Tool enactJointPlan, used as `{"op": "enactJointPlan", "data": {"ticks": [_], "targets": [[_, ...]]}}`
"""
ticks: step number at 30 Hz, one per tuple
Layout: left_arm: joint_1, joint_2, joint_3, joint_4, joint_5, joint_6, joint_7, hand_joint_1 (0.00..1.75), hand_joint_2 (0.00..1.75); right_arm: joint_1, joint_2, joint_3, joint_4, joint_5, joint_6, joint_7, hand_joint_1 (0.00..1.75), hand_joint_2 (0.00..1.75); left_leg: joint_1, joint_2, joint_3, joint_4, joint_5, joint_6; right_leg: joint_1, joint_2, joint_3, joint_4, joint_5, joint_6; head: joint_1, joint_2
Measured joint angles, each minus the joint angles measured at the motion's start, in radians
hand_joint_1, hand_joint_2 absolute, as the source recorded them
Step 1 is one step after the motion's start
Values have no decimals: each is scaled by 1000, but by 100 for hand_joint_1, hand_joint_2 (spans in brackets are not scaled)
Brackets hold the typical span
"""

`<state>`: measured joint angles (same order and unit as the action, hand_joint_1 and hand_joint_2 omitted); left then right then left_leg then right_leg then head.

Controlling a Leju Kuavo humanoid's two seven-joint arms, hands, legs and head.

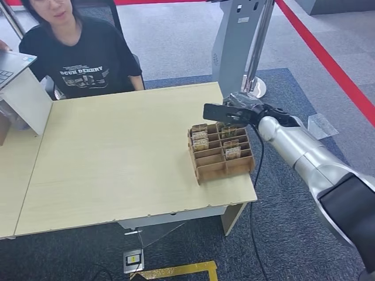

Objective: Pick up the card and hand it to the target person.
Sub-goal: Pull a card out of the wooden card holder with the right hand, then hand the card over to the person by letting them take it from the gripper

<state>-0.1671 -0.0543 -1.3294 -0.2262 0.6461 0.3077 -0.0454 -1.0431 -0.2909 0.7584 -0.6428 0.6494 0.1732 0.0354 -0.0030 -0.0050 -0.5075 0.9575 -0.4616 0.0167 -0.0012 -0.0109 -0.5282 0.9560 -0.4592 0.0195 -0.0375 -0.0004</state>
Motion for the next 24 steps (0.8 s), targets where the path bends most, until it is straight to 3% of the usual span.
{"op": "enactJointPlan", "data": {"ticks": [10, 15, 19, 24], "targets": [[2, 0, 0, 1, 19, 11, -9, 0, 175, -158, -52, 26, -124, -98, 207, 98, 175, 175, 0, 0, 0, 0, 0, 0, 0, 0, 0, 0, 0, 0, 0, 0], [5, 2, 0, 3, 30, 18, -15, 0, 175, -256, -67, 42, -183, -148, 261, 155, 175, 175, 0, 0, -1, 0, 1, 0, 0, 0, -1, 0, 0, 0, 0, 0], [7, 3, 0, 3, 36, 24, -17, 0, 175, -321, -72, 52, -221, -186, 251, 189, 175, 175, 0, 0, -1, 0, 1, 0, 0, 0, -1, 0, 0, 0, 0, 0], [9, 5, 0, 3, 38, 27, -17, 0, 175, -342, -73, 57, -259, -208, 113, 215, 175, 175, 0, 0, -1, 0, 1, 0, 0, 0, -1, 0, 0, 0, 0, 0]]}}
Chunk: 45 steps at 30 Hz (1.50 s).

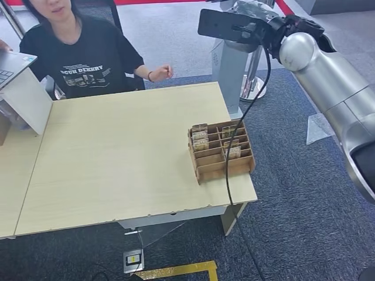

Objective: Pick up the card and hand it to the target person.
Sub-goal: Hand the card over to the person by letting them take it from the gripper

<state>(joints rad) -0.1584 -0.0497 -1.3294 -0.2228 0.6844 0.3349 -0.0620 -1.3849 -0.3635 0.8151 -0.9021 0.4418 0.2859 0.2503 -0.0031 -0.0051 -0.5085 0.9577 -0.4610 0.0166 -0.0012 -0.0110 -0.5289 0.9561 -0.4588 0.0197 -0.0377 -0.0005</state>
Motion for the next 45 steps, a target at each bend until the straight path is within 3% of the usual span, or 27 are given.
{"op": "enactJointPlan", "data": {"ticks": [8, 14, 21, 30, 39, 40, 43, 44, 45], "targets": [[-2, -2, 0, 0, -10, 0, 17, 0, 175, 85, 19, 10, -26, 71, -351, -1, 175, 175, 0, 0, 0, 0, 0, 0, 0, 0, 1, 0, 0, 0, 0, 0], [-6, -5, 0, 0, -14, 8, 17, 0, 175, 170, 75, 16, -16, 135, -530, -14, 175, 175, 0, 0, 0, 0, 0, 0, 0, 0, 1, 0, 0, 0, 0, 0], [-7, -7, 0, 0, -14, 10, 17, 0, 175, 210, 122, 17, 6, 155, -568, -22, 175, 175, 1, -1, 0, 0, 0, 0, 1, -1, 0, 0, 0, 0, 0, 0], [-6, -9, 0, 0, -2, 21, 31, 0, 175, 275, 191, 21, 97, 267, -724, 7, 175, 175, 1, -1, -1, 0, 0, 0, 0, -1, 0, 0, 0, 0, 0, 0], [-3, -7, 0, 0, 1, 21, 34, 0, 175, 324, 239, 23, 195, 303, -743, 1, 175, 175, 1, -1, -1, 0, 0, 0, 0, -1, 0, 0, 0, 0, 0, 0], [-3, -6, 0, 0, 0, 21, 34, 0, 175, 326, 243, 23, 204, 305, -742, -1, 163, 175, 1, -1, -1, 0, 0, 0, 1, -1, 0, 0, 0, 0, 0, 0], [-4, -5, 0, 0, 0, 19, 34, 0, 175, 332, 253, 23, 227, 307, -736, -8, 32, 175, 1, -1, -1, 0, 0, 0, 0, -1, 0, 0, 0, 0, 0, 0], [-4, -5, 0, 0, 0, 19, 34, 0, 175, 334, 255, 23, 232, 307, -733, -10, 0, 175, 1, -1, -1, 0, 0, 0, 0, -1, 0, 0, 0, 0, 0, 0], [-4, -4, 0, 0, 0, 19, 34, 0, 175, 336, 258, 23, 237, 307, -731, -11, 0, 175, 1, -1, -1, 0, 0, 0, 0, -1, 0, 0, 0, 0, 0, 0]]}}
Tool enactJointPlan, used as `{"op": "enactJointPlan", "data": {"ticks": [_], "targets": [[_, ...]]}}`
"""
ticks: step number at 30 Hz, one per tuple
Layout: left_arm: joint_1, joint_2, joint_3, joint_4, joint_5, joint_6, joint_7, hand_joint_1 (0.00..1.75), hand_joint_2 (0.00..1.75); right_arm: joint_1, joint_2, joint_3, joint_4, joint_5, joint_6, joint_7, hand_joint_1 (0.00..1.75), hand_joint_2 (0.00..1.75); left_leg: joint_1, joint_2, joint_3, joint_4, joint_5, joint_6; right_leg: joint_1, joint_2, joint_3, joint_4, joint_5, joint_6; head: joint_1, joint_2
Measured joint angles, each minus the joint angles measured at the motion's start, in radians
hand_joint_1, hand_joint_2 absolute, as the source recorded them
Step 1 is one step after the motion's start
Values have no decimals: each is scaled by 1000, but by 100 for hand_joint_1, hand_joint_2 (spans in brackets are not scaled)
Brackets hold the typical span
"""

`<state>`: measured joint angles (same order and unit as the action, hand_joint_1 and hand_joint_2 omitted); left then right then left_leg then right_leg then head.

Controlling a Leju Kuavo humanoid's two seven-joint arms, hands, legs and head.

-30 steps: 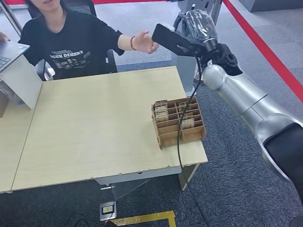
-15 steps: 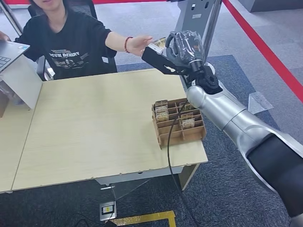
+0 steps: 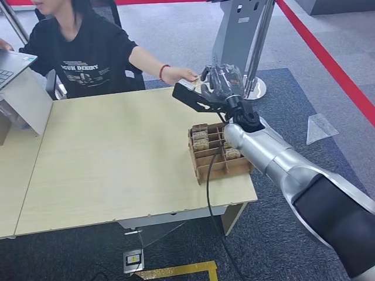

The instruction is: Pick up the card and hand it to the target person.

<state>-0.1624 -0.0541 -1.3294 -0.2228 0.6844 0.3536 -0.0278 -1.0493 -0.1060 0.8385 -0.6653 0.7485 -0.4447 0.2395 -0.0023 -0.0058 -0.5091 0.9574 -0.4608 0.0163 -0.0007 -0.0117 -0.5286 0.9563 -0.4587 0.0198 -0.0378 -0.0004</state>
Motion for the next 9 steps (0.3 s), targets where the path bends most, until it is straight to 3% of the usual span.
{"op": "enactJointPlan", "data": {"ticks": [4, 9], "targets": [[0, 1, 0, 0, -2, -3, 0, 0, 175, 1, 6, 0, 14, 1, 20, -7, 0, 175, 0, 0, 0, 0, 0, 0, 0, 0, 0, 0, 0, 0, 0, 0], [0, 4, 0, 0, -1, -6, -2, 0, 175, -8, 0, -9, 2, -1, 130, -8, 0, 175, 0, 0, 1, 0, 0, 0, 0, 1, 0, 0, 0, 0, 0, 0]]}}
